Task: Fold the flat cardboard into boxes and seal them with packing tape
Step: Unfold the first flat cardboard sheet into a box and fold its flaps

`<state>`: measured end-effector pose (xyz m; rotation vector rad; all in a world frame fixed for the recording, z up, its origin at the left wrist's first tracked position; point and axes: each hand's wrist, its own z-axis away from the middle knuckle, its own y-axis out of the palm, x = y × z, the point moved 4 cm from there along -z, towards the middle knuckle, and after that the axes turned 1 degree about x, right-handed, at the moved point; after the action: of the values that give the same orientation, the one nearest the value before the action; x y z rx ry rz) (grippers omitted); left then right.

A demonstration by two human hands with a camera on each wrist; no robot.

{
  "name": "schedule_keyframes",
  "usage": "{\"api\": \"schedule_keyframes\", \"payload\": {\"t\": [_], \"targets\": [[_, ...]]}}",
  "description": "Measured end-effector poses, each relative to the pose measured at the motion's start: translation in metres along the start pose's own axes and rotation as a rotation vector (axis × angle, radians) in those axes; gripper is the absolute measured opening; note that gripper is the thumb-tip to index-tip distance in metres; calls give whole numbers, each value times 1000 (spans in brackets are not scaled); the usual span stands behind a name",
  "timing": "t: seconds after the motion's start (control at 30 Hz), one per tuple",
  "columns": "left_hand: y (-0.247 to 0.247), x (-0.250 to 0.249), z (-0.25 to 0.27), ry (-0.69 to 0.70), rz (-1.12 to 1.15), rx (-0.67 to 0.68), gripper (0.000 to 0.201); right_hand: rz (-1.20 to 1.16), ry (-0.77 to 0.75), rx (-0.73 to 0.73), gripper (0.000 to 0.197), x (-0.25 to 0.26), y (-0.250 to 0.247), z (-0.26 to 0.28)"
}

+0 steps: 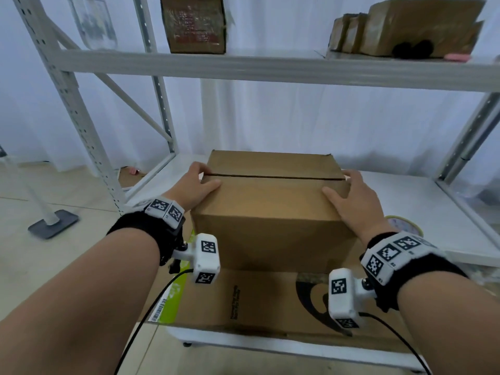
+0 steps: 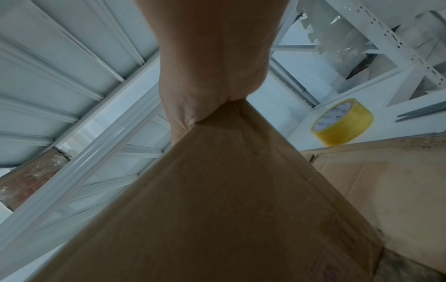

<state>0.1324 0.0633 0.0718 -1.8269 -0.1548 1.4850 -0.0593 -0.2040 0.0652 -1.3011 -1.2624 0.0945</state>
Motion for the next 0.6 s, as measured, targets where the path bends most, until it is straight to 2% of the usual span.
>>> {"api": "schedule_keyframes", "payload": {"t": [0.07,0.13,0.23,0.3,0.43,0.53,0.6], "targets": [[3,2,-4,-28,-26,30,56,-99,190,30,71,-7,0,2],[8,7,-5,-80,7,48,55,-159,321,97,71,-13,5,1],[11,11,-2,-127,140,34,53,-172,310,35,51,-15,7,-4],[7,13,-2,-139,96,20,52,-197,302,-70,36,-12,6,-6],[1,7,8,-127,-59,-67,47,-331,297,-167,36,-6,-3,-6],[6,-7,17,-81,-158,-101,46,-326,365,-144,38,-12,-2,-12],[7,-12,20,-68,-144,-133,46,-313,398,-73,36,-16,-1,-20]]}}
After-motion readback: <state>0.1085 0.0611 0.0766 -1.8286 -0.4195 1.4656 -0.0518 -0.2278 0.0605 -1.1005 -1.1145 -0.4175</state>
